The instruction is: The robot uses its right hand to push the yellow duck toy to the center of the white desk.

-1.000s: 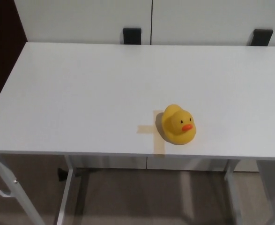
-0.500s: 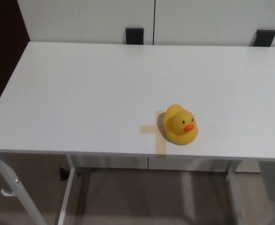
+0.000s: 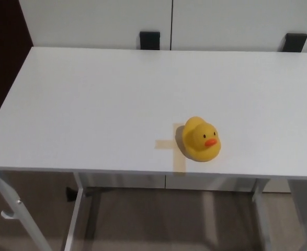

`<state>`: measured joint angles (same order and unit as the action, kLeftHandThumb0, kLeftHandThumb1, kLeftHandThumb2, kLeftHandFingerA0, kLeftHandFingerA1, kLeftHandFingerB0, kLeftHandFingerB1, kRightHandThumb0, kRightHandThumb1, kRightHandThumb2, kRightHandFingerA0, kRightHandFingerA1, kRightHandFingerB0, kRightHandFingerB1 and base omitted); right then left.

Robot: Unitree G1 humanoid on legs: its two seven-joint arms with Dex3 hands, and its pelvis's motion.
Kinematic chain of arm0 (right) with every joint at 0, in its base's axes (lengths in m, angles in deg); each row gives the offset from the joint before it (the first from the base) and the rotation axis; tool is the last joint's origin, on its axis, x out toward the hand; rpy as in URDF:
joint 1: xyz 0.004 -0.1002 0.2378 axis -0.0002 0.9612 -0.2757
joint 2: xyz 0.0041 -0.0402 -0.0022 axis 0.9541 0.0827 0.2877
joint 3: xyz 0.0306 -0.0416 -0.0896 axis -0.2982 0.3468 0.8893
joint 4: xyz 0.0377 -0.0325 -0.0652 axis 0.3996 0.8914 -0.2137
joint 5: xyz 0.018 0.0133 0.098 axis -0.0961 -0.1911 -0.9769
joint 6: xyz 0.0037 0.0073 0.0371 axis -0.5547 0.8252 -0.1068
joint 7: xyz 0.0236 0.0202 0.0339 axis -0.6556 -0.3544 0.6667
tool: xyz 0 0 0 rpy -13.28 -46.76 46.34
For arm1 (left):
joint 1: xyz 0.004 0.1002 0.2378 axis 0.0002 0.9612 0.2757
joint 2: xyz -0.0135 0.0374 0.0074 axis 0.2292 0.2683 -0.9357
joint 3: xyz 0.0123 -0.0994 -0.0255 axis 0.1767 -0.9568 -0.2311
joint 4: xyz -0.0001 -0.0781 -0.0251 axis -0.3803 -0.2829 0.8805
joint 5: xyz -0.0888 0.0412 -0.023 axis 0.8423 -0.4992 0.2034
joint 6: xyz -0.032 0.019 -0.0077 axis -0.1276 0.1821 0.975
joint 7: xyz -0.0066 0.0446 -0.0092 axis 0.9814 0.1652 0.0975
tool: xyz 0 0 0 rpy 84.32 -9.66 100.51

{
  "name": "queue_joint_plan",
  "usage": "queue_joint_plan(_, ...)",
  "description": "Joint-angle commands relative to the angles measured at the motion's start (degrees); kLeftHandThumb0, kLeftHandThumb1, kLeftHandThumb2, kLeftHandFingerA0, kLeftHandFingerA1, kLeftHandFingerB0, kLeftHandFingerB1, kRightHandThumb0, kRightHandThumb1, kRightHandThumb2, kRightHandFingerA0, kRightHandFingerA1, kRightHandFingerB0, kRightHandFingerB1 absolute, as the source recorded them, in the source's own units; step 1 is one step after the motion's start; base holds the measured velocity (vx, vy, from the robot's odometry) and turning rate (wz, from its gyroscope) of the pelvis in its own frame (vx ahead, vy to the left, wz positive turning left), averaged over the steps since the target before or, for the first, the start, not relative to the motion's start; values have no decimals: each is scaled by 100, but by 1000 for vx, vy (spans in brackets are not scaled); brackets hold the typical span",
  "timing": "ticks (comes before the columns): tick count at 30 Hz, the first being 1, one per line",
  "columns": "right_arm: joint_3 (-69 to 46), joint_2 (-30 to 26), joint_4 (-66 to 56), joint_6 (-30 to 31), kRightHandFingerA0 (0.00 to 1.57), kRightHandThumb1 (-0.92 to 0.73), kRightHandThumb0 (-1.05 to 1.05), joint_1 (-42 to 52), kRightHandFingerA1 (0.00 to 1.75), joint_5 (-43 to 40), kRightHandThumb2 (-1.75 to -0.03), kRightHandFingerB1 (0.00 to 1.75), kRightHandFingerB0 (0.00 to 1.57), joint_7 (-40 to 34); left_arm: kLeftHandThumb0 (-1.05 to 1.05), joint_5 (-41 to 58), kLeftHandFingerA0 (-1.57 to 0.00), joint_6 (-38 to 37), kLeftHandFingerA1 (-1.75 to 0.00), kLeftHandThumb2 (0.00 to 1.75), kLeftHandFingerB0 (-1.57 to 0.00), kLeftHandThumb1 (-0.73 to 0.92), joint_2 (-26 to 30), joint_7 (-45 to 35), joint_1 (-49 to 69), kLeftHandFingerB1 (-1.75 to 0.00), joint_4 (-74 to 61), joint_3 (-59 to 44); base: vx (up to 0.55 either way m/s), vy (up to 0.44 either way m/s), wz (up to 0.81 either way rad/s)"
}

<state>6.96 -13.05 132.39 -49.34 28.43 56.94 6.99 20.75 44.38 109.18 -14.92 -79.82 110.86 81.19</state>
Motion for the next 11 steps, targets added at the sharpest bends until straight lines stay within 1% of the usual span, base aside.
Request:
queue_joint_plan(1, -9, -140, 17, -23, 102, -50, -1, -20, 51, -56, -95, 54, 83, 100, -11, -102, -86, -36, -59, 69, -84, 67, 119, -102, -2, -57, 51, 51, 0, 0, 0)
queue_joint_plan(4, 21, -148, 22, -10, 103, -51, -4, -38, 51, -19, -92, 53, 84, 78, -10, -87, -85, 1, -62, 69, -84, 66, 120, -154, -16, -56, 59, 47, 0, 0, 0)
queue_joint_plan(5, 34, -148, 37, -15, 103, -48, -3, -57, 51, -2, -96, 54, 85, 72, -10, -81, -82, 14, -55, 70, -82, 66, 129, -172, -16, -53, 56, 45, 0, 0, 0)
queue_joint_plan(6, 43, -147, 48, -21, 103, -48, -3, -70, 51, 7, -96, 54, 85, 71, -10, -80, -82, 19, -55, 70, -82, 66, 136, -185, -15, -53, 55, 44, 0, 0, 0)
queue_joint_plan(7, 45, -138, 62, -21, 104, -49, -4, -94, 52, 7, -93, 53, 86, 61, -9, -54, -89, 27, -76, 76, -94, 62, 142, -188, -31, -59, 46, 16, 0, 0, 0)
queue_joint_plan(10, 47, -131, 74, -21, 104, -49, -4, -112, 52, 7, -93, 53, 86, 52, -9, -34, -89, 34, -76, 76, -94, 62, 146, -189, -43, -59, 40, -6, 0, 0, 0)
queue_joint_plan(11, 46, -142, 77, -19, 103, -48, -4, -139, 51, 0, -95, 53, 85, 72, -11, -24, -90, 26, -74, 74, -94, 63, 137, -180, -50, -59, 29, -18, 0, 0, 0)
